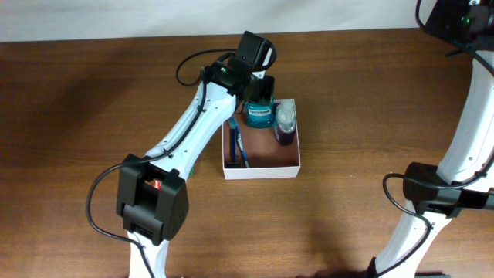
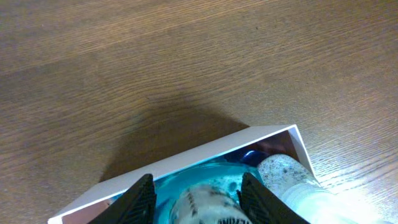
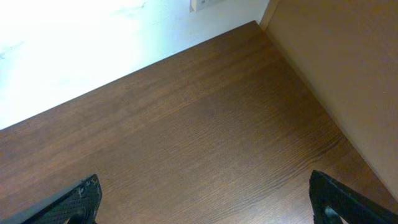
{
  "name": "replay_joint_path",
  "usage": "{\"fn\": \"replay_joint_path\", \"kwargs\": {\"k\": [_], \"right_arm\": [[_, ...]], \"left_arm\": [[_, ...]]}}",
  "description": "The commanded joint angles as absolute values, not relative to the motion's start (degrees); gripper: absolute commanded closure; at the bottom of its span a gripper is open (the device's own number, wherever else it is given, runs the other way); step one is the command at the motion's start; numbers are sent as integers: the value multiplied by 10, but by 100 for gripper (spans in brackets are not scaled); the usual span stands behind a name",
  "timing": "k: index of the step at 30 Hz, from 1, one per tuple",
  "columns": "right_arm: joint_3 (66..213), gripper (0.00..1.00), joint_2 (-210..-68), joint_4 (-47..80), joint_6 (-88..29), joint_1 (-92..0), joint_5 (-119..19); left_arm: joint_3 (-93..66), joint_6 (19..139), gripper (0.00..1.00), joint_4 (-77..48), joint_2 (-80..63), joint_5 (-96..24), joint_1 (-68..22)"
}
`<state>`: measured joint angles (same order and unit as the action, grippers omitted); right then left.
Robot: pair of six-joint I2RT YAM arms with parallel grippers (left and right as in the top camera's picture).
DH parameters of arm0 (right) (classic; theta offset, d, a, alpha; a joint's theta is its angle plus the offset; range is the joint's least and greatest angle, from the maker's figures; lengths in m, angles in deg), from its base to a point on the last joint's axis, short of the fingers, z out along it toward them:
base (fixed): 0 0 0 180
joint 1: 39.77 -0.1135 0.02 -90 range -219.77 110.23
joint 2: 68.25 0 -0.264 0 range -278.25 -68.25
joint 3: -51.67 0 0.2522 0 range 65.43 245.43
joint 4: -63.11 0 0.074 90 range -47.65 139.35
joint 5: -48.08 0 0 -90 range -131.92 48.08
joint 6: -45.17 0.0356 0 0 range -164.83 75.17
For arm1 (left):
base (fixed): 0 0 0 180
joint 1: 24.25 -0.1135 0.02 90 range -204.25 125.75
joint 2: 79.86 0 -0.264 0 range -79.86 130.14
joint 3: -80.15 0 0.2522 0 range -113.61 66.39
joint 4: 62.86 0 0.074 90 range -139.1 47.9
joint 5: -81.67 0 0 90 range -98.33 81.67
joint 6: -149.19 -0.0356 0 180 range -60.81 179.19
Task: Pack container
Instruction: 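Lower the Listerine bottle into the box beside the pump bottle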
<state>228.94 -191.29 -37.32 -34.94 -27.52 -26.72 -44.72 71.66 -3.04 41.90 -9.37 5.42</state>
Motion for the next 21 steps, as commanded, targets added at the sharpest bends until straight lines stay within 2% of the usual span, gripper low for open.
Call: {"fn": "replay_joint_path", "kwargs": {"k": [1,10,15,21], "right_arm": [[2293,2,-1909,-373,-349,-274,-262],[2293,2,-1909,-373,-349,-274,-262],[2293,2,-1909,-373,-349,-274,-262],[2293,2,-1909,-373,-349,-274,-262]], "left_arm": [[-457,720,55,-28,432,-94,57],[-457,720,55,-27,432,-94,57],[-457,720,84,-21,432,-94,57],[-460,719,86,-6,426,-92,57]]}}
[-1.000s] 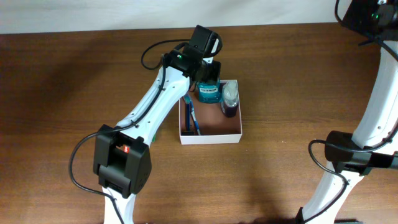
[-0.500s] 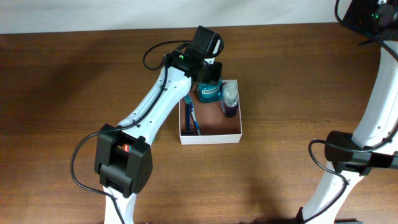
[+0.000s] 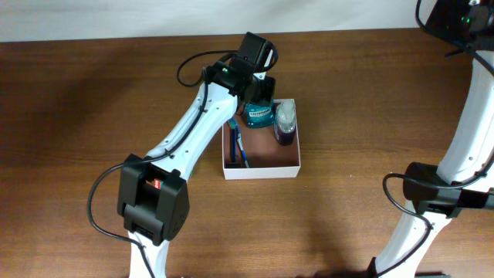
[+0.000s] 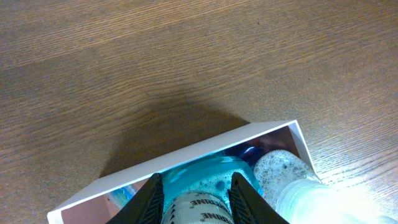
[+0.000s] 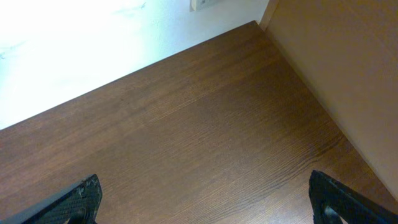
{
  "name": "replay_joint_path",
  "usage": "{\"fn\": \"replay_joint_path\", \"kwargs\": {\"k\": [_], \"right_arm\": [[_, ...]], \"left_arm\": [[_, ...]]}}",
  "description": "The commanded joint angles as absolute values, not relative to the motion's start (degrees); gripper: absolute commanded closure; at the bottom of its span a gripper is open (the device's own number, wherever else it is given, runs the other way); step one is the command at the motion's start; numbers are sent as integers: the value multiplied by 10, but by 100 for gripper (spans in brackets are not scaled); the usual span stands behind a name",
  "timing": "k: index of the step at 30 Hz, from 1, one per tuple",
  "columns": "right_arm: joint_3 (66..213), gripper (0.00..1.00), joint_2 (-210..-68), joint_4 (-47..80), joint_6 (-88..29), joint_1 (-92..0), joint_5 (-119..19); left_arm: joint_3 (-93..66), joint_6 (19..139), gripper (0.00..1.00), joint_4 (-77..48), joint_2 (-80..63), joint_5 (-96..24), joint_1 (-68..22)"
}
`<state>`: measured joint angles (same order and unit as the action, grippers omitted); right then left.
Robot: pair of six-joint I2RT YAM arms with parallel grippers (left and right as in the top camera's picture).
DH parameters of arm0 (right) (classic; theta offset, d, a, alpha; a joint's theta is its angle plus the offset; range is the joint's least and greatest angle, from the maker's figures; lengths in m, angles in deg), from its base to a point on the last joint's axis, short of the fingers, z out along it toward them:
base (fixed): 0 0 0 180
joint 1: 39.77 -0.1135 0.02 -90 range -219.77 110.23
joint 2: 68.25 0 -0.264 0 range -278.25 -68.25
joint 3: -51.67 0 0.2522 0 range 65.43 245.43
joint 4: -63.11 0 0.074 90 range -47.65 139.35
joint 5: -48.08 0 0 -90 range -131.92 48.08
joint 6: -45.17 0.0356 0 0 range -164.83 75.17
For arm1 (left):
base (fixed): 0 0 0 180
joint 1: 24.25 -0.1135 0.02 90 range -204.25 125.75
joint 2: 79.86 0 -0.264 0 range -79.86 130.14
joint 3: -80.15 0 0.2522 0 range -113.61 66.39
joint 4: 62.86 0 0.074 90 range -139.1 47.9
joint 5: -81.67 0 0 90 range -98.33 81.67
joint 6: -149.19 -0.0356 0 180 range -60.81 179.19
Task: Pack container
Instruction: 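Lower the Listerine bottle into the box beside the pump bottle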
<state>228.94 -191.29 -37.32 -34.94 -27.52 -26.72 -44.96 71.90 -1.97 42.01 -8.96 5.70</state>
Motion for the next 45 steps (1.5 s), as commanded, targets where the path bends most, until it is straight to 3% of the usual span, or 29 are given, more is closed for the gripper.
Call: {"fn": "replay_joint_path", "kwargs": {"k": [1,6,13,30,45], "right_arm": [[2293,2,-1909,-373,-349,-274,-262],[2293,2,-1909,-373,-349,-274,-262],[2293,2,-1909,-373,-349,-274,-262],[2293,2,-1909,-373,-349,-274,-262],[2293,2,-1909,-373,-349,-274,-262]], "left_arm": [[-461,719,86,-2,421,-83,56],[-470,709,86,44,383,6,56],[-470,709,86,97,328,4,58],[-470,673,86,128,313,-150,63],[-470,646,86,137,314,-145,140]]}}
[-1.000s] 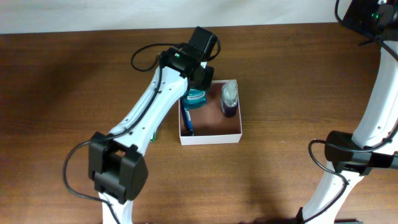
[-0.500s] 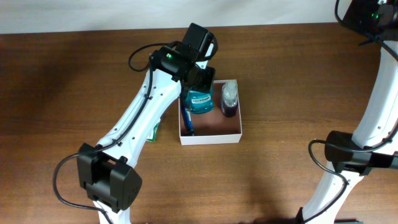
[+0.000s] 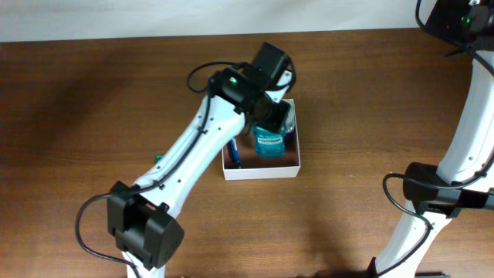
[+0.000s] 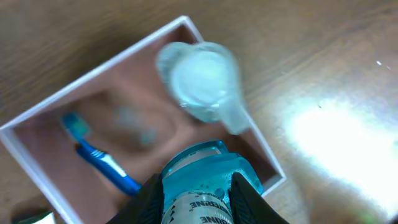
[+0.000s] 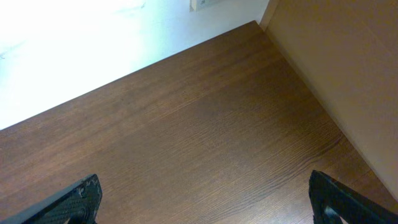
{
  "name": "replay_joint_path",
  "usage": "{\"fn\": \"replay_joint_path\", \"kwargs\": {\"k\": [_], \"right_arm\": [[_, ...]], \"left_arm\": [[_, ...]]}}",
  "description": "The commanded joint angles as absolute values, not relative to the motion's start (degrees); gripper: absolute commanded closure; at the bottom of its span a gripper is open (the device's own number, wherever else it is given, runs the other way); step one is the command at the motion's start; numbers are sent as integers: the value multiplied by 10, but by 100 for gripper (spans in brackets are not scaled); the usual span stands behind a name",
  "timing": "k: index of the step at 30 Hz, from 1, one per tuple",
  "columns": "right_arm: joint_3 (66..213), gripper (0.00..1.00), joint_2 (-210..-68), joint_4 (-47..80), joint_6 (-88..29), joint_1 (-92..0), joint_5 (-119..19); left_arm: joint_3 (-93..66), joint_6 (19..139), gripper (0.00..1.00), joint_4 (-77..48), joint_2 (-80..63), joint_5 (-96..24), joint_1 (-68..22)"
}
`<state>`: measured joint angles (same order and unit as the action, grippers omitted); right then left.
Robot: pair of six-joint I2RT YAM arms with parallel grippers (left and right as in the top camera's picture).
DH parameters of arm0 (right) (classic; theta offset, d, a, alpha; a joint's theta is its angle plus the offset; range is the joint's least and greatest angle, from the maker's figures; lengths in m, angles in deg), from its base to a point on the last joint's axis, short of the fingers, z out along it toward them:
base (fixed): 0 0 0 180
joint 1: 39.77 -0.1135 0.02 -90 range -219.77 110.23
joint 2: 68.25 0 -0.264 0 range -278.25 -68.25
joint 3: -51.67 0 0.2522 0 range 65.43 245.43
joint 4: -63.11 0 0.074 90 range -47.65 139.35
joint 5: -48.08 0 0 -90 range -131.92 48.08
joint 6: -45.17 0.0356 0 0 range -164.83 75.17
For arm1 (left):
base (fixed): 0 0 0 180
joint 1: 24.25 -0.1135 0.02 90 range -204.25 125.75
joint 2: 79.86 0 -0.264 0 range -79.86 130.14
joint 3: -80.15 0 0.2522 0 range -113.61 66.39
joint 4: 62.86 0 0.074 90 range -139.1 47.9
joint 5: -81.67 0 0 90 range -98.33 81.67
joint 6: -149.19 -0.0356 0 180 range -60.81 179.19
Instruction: Pack container
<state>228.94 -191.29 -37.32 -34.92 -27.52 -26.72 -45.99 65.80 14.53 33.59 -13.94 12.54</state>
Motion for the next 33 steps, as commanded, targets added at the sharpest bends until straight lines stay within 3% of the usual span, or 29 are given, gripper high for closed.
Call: {"fn": "replay_joint_path", "kwargs": {"k": [1,33], "right_arm": [[2293,2,-1909,-373,-349,-274,-262],[2293,1,-1909,-373,-349,-274,-262]], "left_arm": [[-470,646,86,135,314,-144,144],[-470,647,86,88,385,-143,167]]}}
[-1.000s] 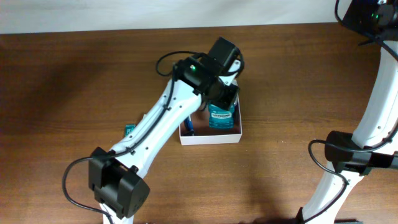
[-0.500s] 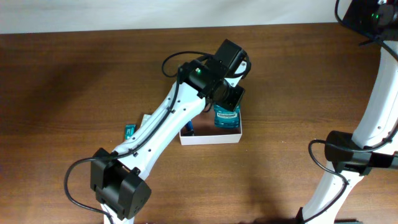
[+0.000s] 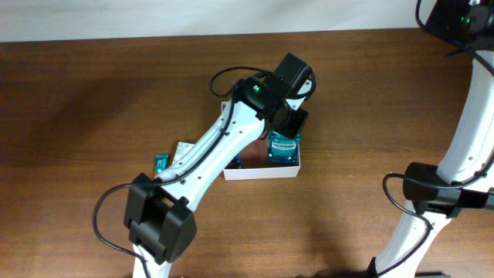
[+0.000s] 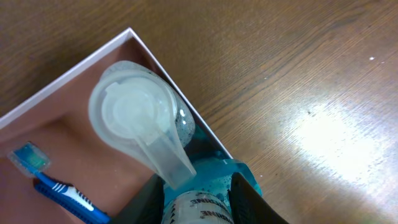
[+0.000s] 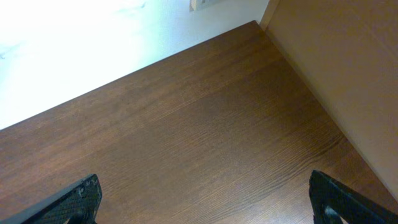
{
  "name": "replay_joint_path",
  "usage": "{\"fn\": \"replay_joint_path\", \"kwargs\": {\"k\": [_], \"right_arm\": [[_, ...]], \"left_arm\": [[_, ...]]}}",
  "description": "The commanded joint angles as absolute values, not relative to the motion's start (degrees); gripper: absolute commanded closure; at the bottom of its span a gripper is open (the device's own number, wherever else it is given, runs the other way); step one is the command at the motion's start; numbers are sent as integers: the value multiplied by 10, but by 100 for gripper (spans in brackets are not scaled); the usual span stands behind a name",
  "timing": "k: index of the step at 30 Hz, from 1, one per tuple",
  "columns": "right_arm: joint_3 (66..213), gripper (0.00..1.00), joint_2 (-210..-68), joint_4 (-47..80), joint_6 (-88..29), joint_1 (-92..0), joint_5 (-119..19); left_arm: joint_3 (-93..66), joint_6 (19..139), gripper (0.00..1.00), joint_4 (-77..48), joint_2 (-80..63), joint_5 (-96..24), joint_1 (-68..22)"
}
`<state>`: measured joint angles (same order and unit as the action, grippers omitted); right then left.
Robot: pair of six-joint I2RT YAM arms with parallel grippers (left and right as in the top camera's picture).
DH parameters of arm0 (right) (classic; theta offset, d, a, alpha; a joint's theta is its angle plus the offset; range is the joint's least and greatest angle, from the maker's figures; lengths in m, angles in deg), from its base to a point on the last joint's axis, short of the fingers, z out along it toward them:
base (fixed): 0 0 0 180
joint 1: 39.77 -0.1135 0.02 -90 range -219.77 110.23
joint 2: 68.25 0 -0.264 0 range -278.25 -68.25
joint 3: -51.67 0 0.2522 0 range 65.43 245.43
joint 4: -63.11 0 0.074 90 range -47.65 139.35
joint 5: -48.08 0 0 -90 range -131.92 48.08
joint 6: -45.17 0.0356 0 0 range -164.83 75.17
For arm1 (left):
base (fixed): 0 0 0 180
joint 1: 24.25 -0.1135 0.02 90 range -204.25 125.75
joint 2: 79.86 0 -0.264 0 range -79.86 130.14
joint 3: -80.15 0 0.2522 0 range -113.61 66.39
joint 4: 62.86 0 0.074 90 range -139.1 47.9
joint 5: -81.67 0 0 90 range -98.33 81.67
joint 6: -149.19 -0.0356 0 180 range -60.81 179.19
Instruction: Pack container
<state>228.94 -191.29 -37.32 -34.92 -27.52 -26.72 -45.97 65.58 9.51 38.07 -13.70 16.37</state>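
Note:
My left gripper (image 4: pixel 199 200) is shut on a teal mouthwash bottle (image 4: pixel 208 177), which stands upright at the near right corner of the white box (image 3: pixel 258 172). Seen from overhead, the bottle (image 3: pixel 283 147) shows just below the gripper (image 3: pixel 287 123). Beside it in the box stands a clear flip-cap bottle (image 4: pixel 138 118), touching or nearly touching the teal one. A blue toothbrush (image 4: pixel 56 185) lies on the box floor at the left. My right gripper (image 5: pixel 205 202) is open far off to the right, over bare table.
A small green packet (image 3: pixel 160 162) and a white packet (image 3: pixel 182 150) lie on the table left of the box. The right arm's base (image 3: pixel 432 193) stands at the right edge. A wall runs along the table's far side.
The left gripper and the mouthwash bottle have shifted right, from the front middle of the box to its near right corner beside the clear bottle. The right arm has not moved.
The left gripper stood open around the mouthwash bottle at the back of the box, then shut on it there. Later the bottle was held at the box's front middle, and now at the near right corner. The right gripper stayed open throughout.

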Motion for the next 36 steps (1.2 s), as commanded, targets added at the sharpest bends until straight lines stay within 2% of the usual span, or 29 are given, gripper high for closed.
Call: {"fn": "replay_joint_path", "kwargs": {"k": [1,18,19,22,36], "right_arm": [[2293,2,-1909,-373,-349,-274,-262],[2293,2,-1909,-373,-349,-274,-262],[2293,2,-1909,-373,-349,-274,-262],[2293,2,-1909,-373,-349,-274,-262],[2293,2,-1909,-373,-349,-274,-262]], "left_arm": [[-470,647,86,88,388,-137,167],[-470,647,85,123,421,-120,170],[-470,647,85,125,421,-120,170],[-470,647,74,137,421,-120,170],[-470,647,72,184,420,-120,170]]}}
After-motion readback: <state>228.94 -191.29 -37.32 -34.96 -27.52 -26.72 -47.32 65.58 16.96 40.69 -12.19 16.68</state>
